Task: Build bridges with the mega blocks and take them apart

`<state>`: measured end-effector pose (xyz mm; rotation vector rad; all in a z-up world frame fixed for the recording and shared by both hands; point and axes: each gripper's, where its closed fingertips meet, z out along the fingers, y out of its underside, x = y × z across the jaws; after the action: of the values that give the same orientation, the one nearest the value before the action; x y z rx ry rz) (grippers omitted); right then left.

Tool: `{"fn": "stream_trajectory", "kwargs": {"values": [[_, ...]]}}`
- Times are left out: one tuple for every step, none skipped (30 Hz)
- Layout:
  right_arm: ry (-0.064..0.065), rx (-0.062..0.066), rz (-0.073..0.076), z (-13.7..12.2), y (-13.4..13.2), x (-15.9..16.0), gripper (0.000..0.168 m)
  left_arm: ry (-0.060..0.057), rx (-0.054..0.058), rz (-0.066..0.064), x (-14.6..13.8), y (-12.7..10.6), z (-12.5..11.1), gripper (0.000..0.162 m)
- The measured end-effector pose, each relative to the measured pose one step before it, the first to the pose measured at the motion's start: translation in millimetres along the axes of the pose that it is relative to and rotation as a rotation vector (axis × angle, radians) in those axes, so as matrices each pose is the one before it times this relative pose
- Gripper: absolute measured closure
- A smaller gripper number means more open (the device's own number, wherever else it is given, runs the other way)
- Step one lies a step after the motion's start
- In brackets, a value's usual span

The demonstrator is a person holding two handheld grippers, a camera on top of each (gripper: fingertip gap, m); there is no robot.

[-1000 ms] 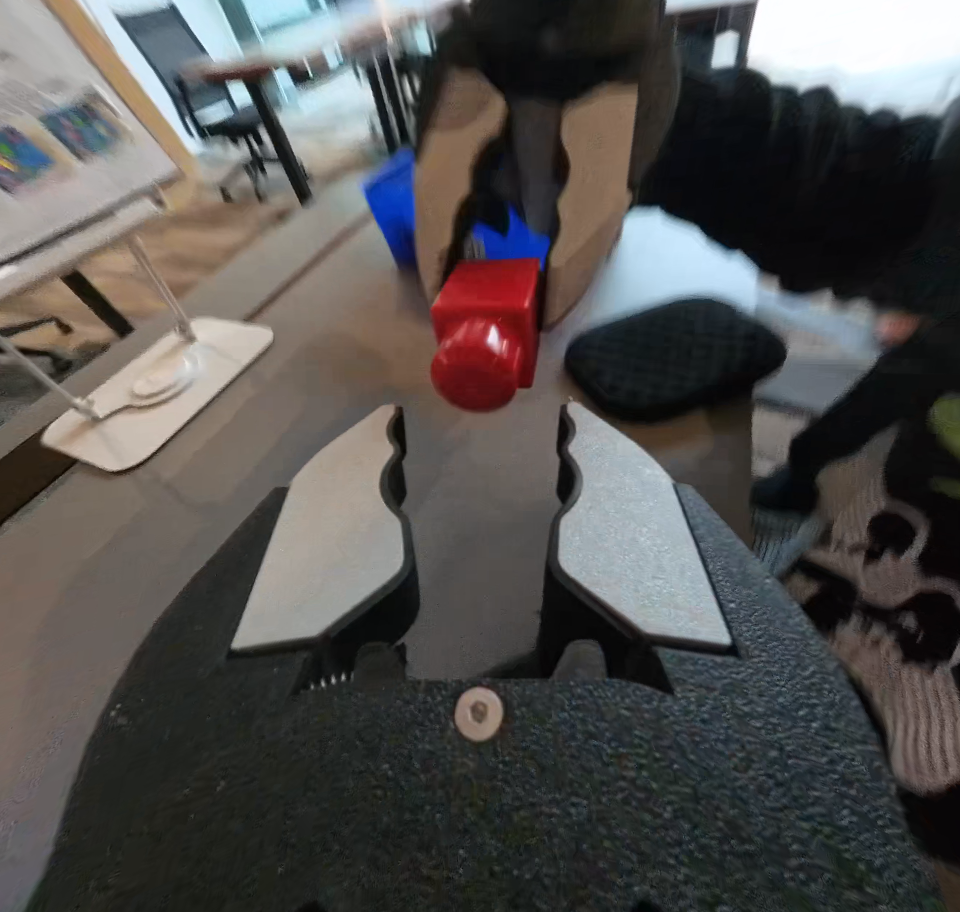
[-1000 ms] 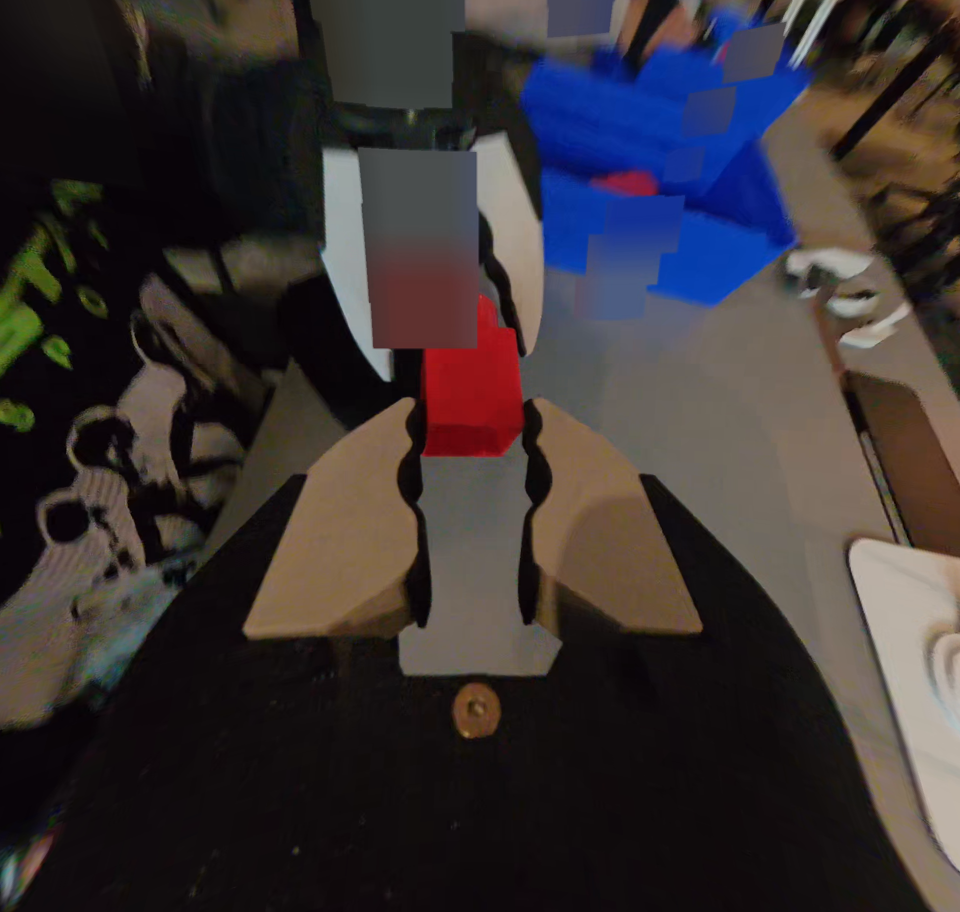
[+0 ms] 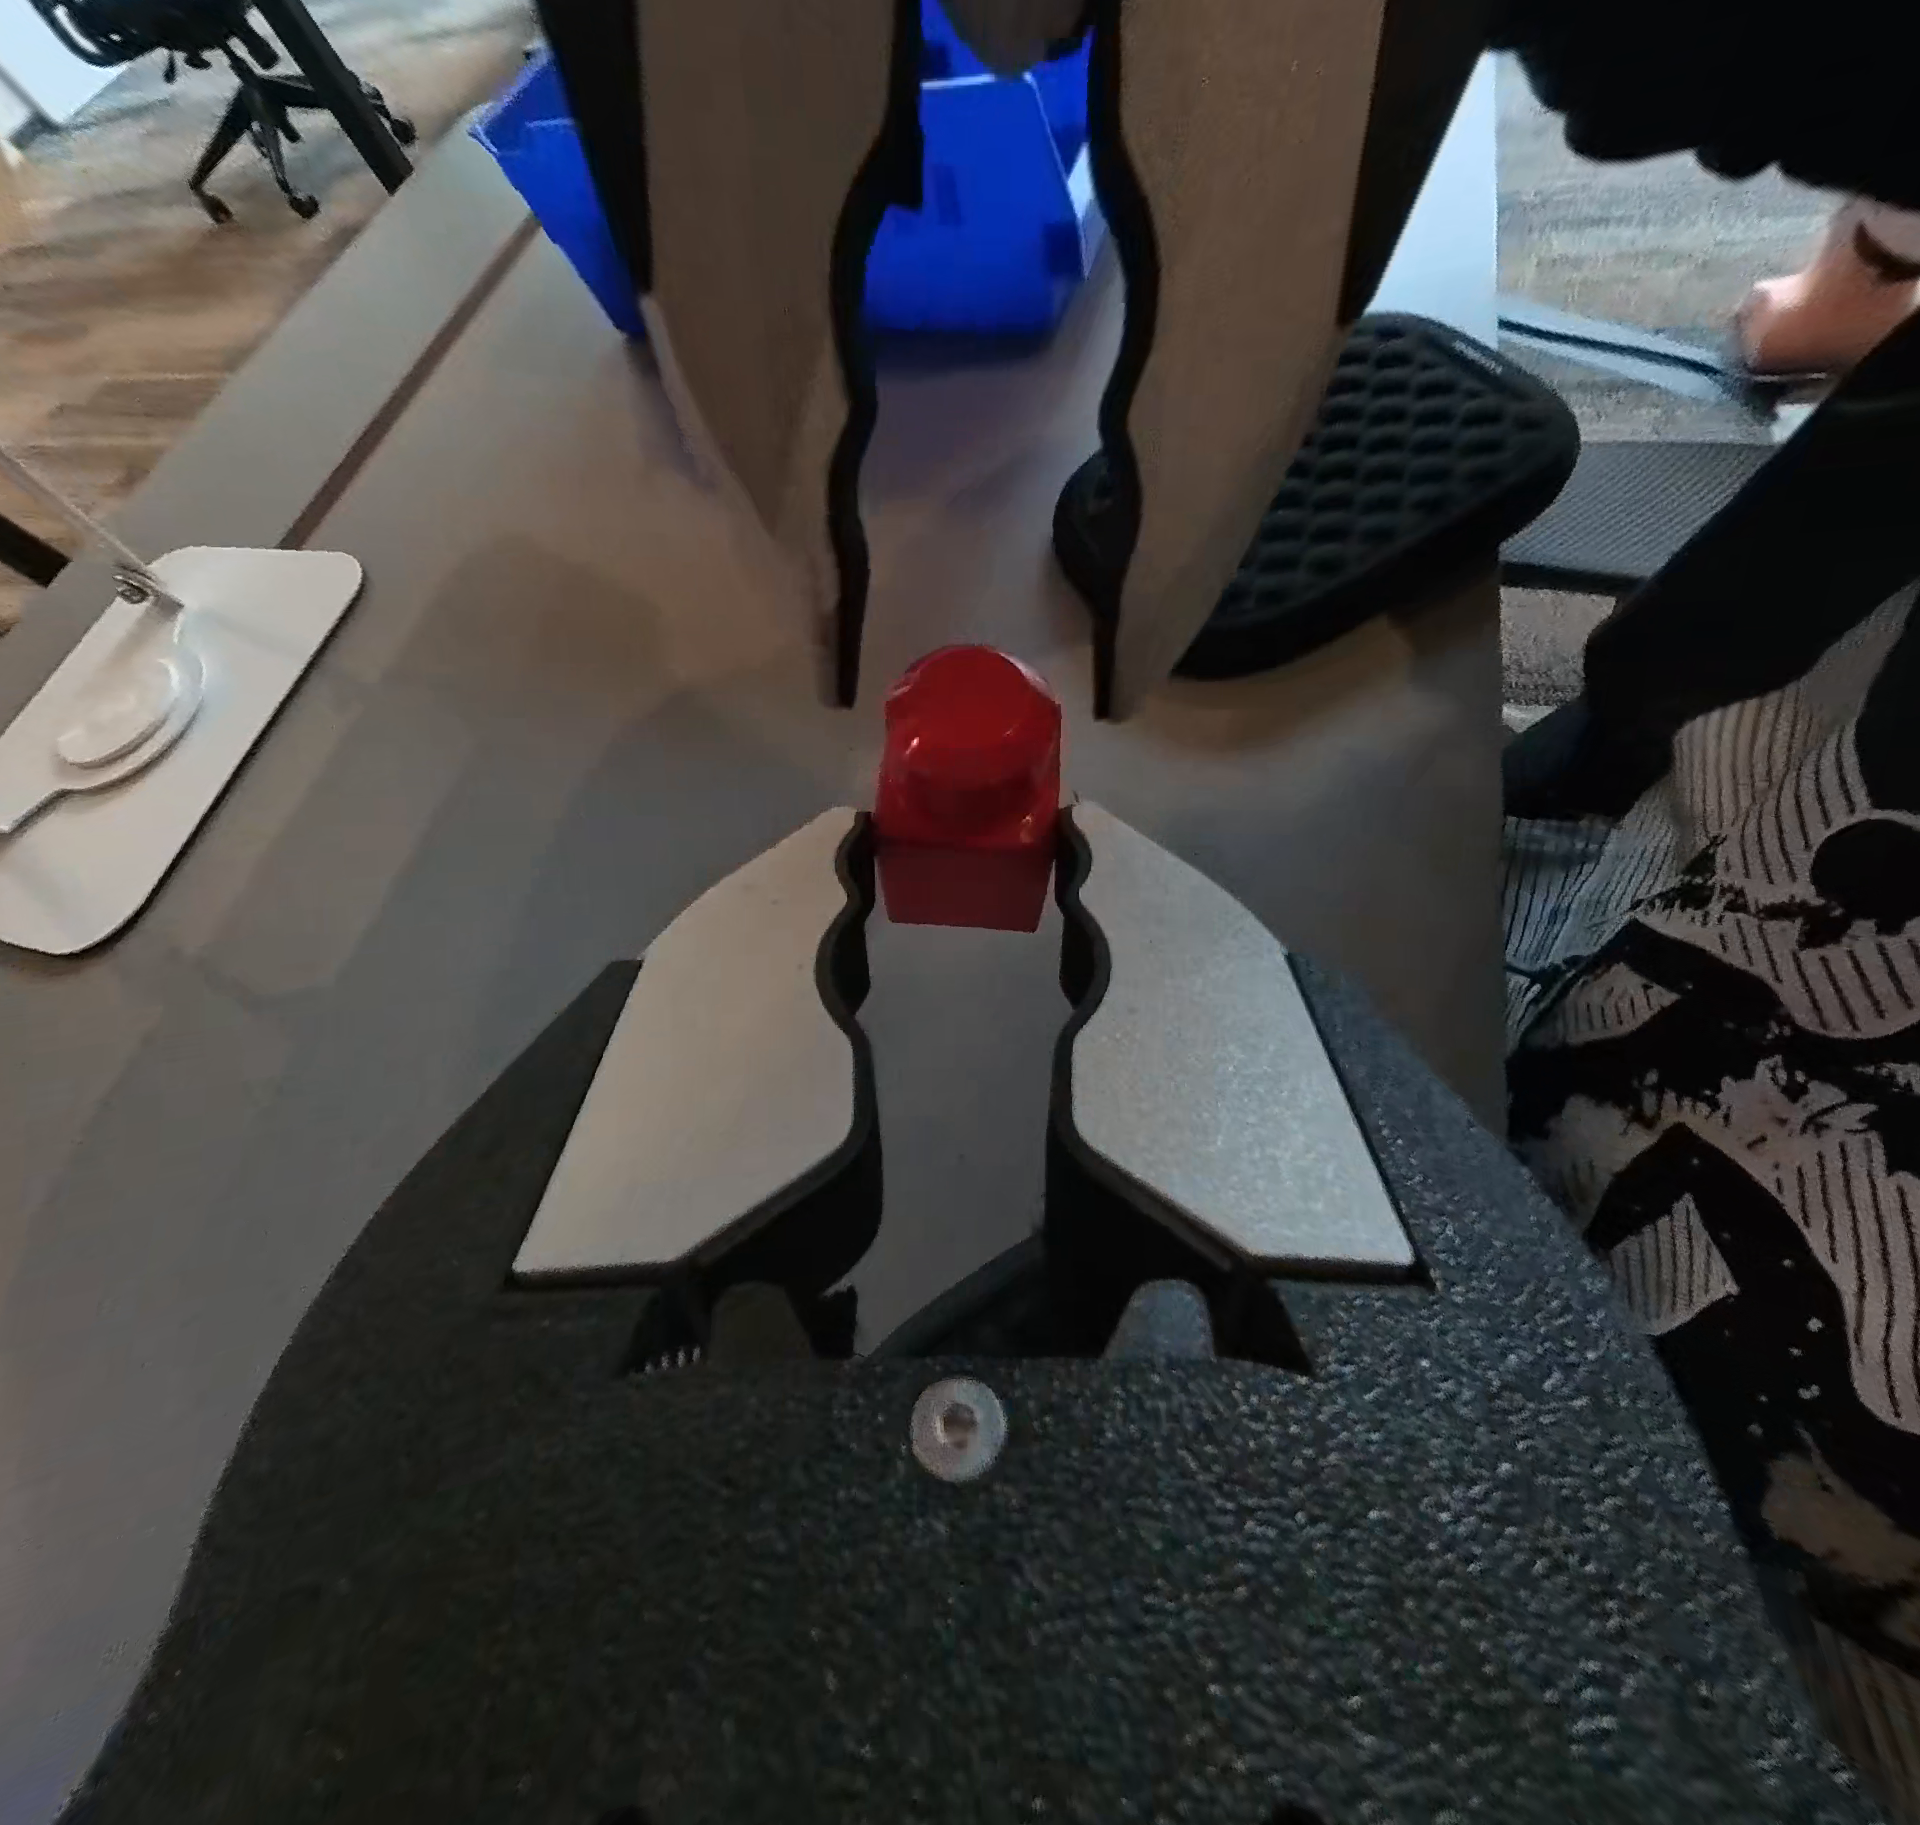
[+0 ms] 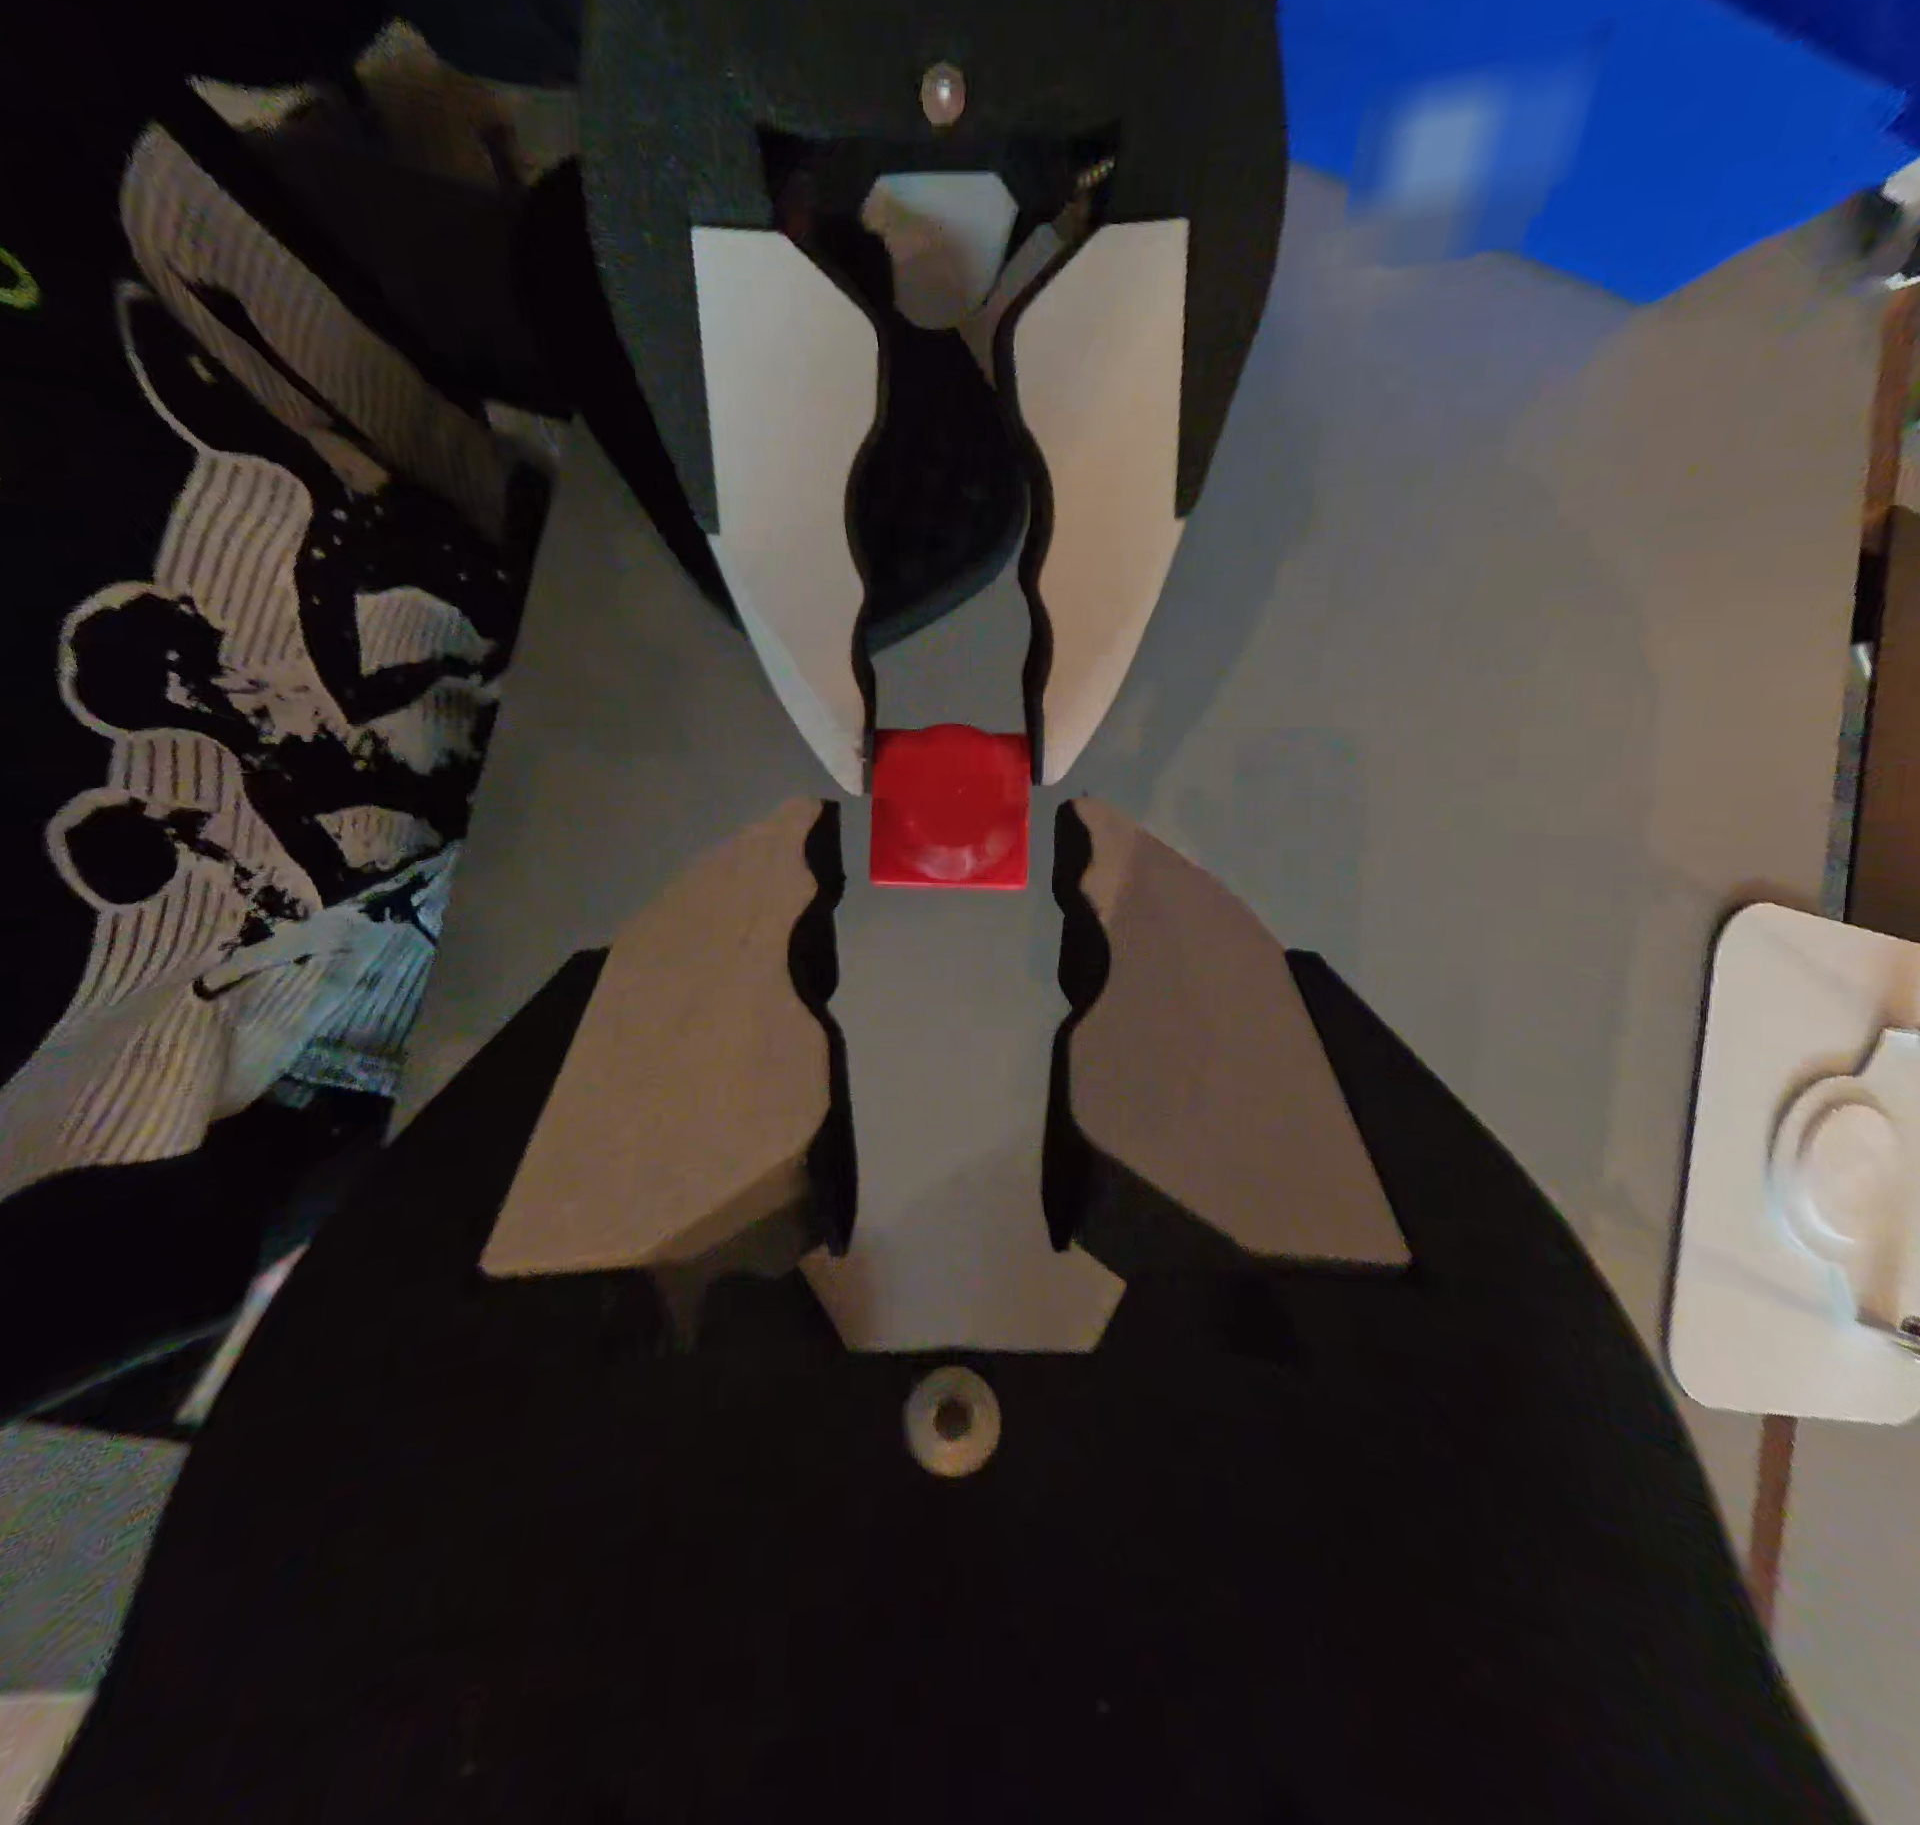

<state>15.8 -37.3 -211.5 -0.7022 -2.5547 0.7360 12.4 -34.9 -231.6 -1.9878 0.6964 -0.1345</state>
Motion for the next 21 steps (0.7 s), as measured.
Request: {"fn": "stream_trajectory", "kwargs": {"values": [[0.0022, -0.0291, -0.0097, 3.59, 2.09, 0.28, 0.131, 0.0058, -0.0066, 0.0038, 0.86, 1.43, 1.97, 0.129], [0.0004, -0.0297, -0.0091, 3.32, 2.76, -0.04, 0.133, 0.0065, 0.0003, -0.0019, 0.77, 0.57, 1.44, 0.129], [0.001, -0.0218, -0.0117, 2.88, 2.03, -0.12, 0.138, 0.0014, 0.0042, -0.0058, -0.14, 0.28, 0.96, 0.129], [0.0014, -0.007, -0.0108, 2.09, 0.62, -0.27, 0.14, -0.0036, 0.0008, -0.0029, -0.95, 1.42, 0.54, 0.129], [0.0086, -0.0059, -0.0033, 1.64, 0.93, 1.36, 0.141, -0.008, 0.0051, -0.0042, -1.4, 1.59, 0.03, 0.128], [0.0026, -0.0023, 0.0058, 1.58, 0.92, 1.3, 0.141, -0.0099, 0.0066, -0.0105, -1.68, 2.05, -0.8, 0.128], [-0.0003, -0.0021, 0.0075, 2.09, 1.46, 1.54, 0.141, -0.0152, 0.0023, -0.013, -2.85, 3.45, -1.76, 0.121], [0.0045, -0.0013, 0.0077, 2.65, 1.95, 2.65, 0.141, -0.0229, 0.0022, -0.0129, -4.11, 4.44, -2.81, 0.114], [0.0021, 0.0003, 0.0126, 3.64, 2.27, 2.76, 0.141, -0.024, 0.0092, -0.014, -4.41, 4.3, -4.09, 0.11], [-0.0032, -0.0009, 0.0156, 4.76, 2.86, 2.02, 0.141, -0.0194, 0.0194, -0.0166, -3.64, 3.31, -5.26, 0.108], [-0.0066, -0.0039, 0.012, 5.88, 3.7, 1.37, 0.141, -0.0157, 0.0231, -0.0219, -3.04, 2.7, -6.25, 0.108], [-0.0099, -0.0088, 0.0122, 6.64, 4.7, 0.83, 0.141, -0.014, 0.0196, -0.0252, -2.82, 2.69, -6.79, 0.107], [-0.0105, -0.0142, 0.0132, 6.98, 5.41, 0.68, 0.141, -0.0153, 0.0156, -0.0221, -3.12, 2.51, -6.93, 0.106], [-0.0094, -0.0132, 0.0107, 6.66, 5.06, 0.69, 0.141, -0.0196, 0.0123, -0.0157, -3.67, 2.33, -6.96, 0.106], [-0.008, -0.0112, 0.0092, 6.03, 4.46, 0.62, 0.141, -0.0215, 0.0095, -0.0098, -4.01, 2.13, -6.79, 0.106], [-0.0072, -0.0086, 0.0111, 5.22, 3.92, 0.5, 0.141, -0.0195, 0.0062, -0.0065, -3.7, 1.87, -6.49, 0.106], [-0.0067, -0.0057, 0.0126, 4.3, 3.38, 0.29, 0.141, -0.0185, 0.0038, -0.0068, -3.77, 1.5, -6.11, 0.106], [-0.0032, -0.0065, 0.0122, 3.49, 3.21, 0.42, 0.141, -0.018, 0.0036, -0.0068, -3.86, 1.13, -5.45, 0.106], [-0.0018, -0.0056, 0.0107, 2.7, 2.87, 0.43, 0.141, -0.0161, 0.0043, -0.0043, -3.65, 0.77, -4.83, 0.106], [-0.0017, -0.0041, 0.0087, 2.09, 2.36, 0.13, 0.141, -0.015, 0.0045, -0.002, -3.32, 0.5, -4.09, 0.106], [-0.0017, -0.002, 0.0103, 1.34, 1.7, 0.23, 0.141, -0.014, 0.0047, -0.0015, -3.24, 0.23, -3.47, 0.106]]}}
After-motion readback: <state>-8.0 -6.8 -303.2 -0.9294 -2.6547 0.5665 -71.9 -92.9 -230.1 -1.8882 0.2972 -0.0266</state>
